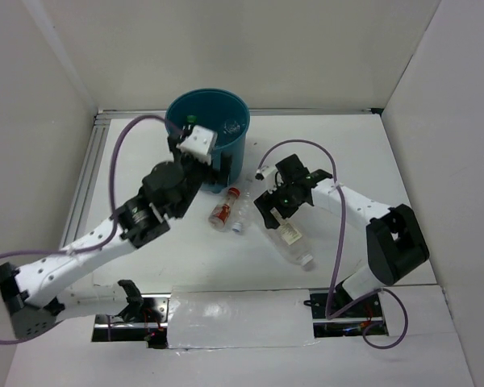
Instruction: Put the plastic bottles in the bin
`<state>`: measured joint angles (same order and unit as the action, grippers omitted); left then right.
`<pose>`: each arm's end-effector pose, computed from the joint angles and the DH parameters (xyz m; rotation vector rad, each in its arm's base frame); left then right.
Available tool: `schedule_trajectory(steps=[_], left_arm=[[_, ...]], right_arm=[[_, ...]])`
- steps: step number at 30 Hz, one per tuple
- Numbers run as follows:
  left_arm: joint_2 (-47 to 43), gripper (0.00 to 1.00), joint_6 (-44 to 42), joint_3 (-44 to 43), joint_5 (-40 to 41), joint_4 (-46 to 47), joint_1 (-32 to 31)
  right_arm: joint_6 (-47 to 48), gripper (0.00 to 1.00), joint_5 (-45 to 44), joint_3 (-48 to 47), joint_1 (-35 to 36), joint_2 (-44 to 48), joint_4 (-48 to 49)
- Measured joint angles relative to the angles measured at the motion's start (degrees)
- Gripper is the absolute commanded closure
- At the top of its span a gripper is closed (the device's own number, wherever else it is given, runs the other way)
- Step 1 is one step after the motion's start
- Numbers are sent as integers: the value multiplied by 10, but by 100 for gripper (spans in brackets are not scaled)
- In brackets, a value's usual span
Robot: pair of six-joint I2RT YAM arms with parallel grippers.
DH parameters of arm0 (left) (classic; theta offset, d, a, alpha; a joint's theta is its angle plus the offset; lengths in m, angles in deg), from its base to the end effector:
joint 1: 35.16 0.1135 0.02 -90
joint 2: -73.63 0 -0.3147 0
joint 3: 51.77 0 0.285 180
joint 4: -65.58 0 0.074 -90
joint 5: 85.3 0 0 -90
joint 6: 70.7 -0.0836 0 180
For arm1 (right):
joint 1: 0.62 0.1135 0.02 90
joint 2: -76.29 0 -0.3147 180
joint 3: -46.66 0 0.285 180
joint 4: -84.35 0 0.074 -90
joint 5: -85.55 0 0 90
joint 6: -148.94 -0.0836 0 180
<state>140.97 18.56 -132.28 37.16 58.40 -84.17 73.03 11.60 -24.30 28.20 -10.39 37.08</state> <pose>0.2438 -0.2121 0.4839 0.1804 1.4773 -0.2668 0.2922 0.1871 0.2129 -1.0625 2.4559 0.4563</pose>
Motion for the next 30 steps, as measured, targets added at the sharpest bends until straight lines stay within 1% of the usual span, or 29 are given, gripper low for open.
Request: schedule_trajectory(steps=[2,3,4,5,7,8,9,11,13,15,16,18,21,23,26,28,30], left_arm=[[-60,0,42,66,7,-33,-36],[-85,0,69,96,19,-51,-55],[-100,0,94,121,26,-70,-68],[-109,0,122,147,34,-90,-84],[-112,0,170,192,44,-124,-111],[-106,0,192,212,46,-140,-122],[-99,0,212,233,49,-156,-132],[-80,0,238,256,53,-182,-143],[-59,0,252,266,59,-189,-147],[-38,0,251,268,64,-179,-148],[-27,0,251,268,69,-170,-148],[-3,0,249,268,78,-152,-148],[33,0,247,268,89,-135,-141],[57,0,247,267,95,-129,-133],[90,0,247,263,102,-126,-120],[108,0,247,261,104,-127,-109],[117,0,248,258,107,-126,-100]], right_arm=[[-5,11,-21,5,8,-16,1],[-8,18,-26,7,10,-24,2],[-11,26,-31,7,10,-33,3],[-12,43,-32,6,10,-36,6],[-14,62,-31,5,9,-36,8],[-14,68,-30,5,8,-36,7],[-11,81,-26,3,6,-36,3],[0,88,-18,-4,-3,-37,-9],[18,91,-12,-24,-23,-35,-32],[44,95,-5,-64,-51,-28,-57],[59,99,1,-93,-69,-22,-62],[88,100,18,-171,-104,-12,-72],[116,100,67,-297,-149,-3,-60],[121,100,113,-360,-169,5,-23],[102,100,179,-403,-170,19,70],[77,100,209,-440,-152,5,126],[57,100,230,-525,-118,-43,165]])
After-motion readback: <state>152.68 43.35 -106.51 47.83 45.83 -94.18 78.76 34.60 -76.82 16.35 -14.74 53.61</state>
